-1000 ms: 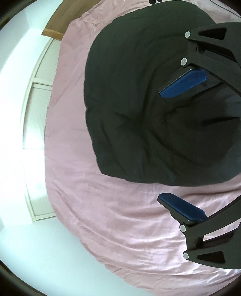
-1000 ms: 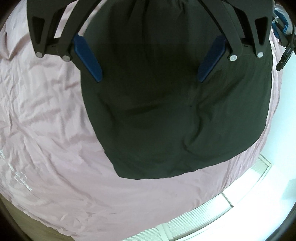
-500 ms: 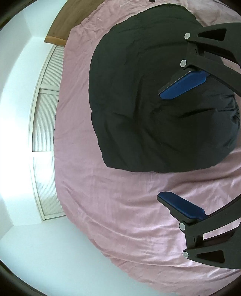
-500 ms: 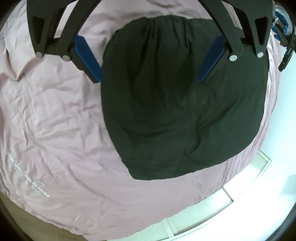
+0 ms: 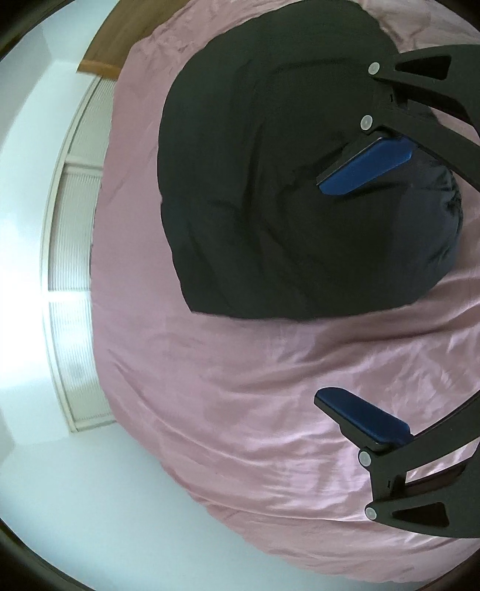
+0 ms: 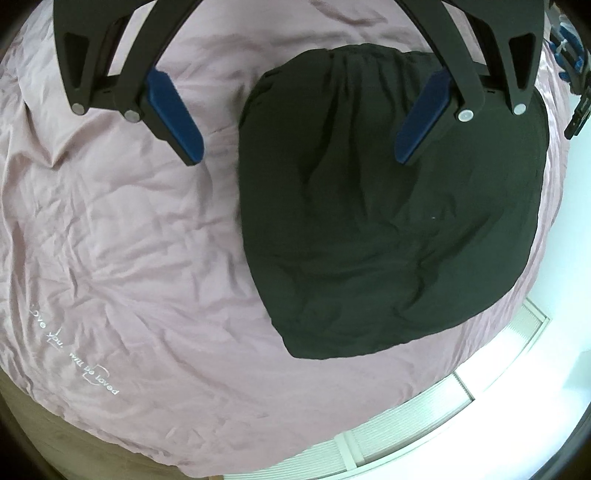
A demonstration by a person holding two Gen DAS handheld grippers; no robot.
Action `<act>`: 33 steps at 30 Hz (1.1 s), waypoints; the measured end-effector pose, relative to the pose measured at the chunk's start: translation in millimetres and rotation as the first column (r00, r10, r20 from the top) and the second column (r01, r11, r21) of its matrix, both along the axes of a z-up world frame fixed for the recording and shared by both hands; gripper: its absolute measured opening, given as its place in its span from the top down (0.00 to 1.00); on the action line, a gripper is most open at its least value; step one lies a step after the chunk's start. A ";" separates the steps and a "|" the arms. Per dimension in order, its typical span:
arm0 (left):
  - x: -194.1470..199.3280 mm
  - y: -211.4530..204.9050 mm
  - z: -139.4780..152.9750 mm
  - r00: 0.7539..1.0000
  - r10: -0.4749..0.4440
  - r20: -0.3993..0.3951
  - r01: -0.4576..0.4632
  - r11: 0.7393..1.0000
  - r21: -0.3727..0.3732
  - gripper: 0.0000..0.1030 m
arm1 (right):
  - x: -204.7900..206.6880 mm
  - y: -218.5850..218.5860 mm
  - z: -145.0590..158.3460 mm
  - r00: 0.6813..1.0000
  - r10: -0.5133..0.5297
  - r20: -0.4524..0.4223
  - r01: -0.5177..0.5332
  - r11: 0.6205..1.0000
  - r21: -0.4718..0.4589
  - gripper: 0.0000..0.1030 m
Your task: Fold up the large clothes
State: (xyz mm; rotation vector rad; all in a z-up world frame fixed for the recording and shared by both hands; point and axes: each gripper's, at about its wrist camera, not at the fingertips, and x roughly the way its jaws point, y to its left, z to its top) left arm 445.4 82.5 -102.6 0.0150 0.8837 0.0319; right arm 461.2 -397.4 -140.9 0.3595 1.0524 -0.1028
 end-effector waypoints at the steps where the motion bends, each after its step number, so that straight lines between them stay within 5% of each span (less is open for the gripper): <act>1: 3.0 6.8 -2.2 1.000 0.025 -0.006 -0.025 1.000 -0.010 0.01 | 2.2 -2.9 -2.1 1.000 0.013 -0.009 -0.013 1.000 -0.022 0.00; 3: 6.0 17.1 -5.8 0.998 0.056 -0.013 -0.057 0.998 -0.028 0.01 | 5.2 -9.4 -5.4 1.000 0.016 -0.022 -0.017 0.998 -0.052 0.00; 7: 18.7 45.4 -15.7 0.994 0.091 -0.052 -0.097 0.986 -0.132 0.01 | 10.3 -37.2 -18.1 1.000 -0.022 -0.017 0.024 0.997 0.070 0.00; 11: 37.2 71.3 -38.8 0.989 0.032 -0.144 -0.085 0.923 -0.376 0.01 | 19.5 -64.4 -40.5 0.998 -0.063 -0.015 0.064 0.963 0.261 0.00; 14: 52.0 80.3 -59.5 0.979 -0.038 -0.200 -0.064 0.875 -0.481 0.01 | 30.3 -70.9 -54.5 0.999 -0.048 -0.015 0.050 0.942 0.333 0.00; 24: 91.7 85.9 -108.5 0.952 -0.134 -0.276 -0.064 0.792 -0.607 0.01 | 83.0 -59.7 -89.8 0.989 0.150 -0.014 -0.130 0.897 0.422 0.00; 28: 100.9 76.9 -125.4 0.943 -0.194 -0.271 -0.042 0.737 -0.674 0.01 | 98.1 -55.5 -107.4 0.975 0.220 -0.018 -0.185 0.861 0.475 0.00; 33: 103.3 73.2 -145.3 0.940 -0.233 -0.251 -0.050 0.633 -0.773 0.01 | 104.2 -52.8 -126.0 0.967 0.256 0.008 -0.217 0.804 0.554 0.00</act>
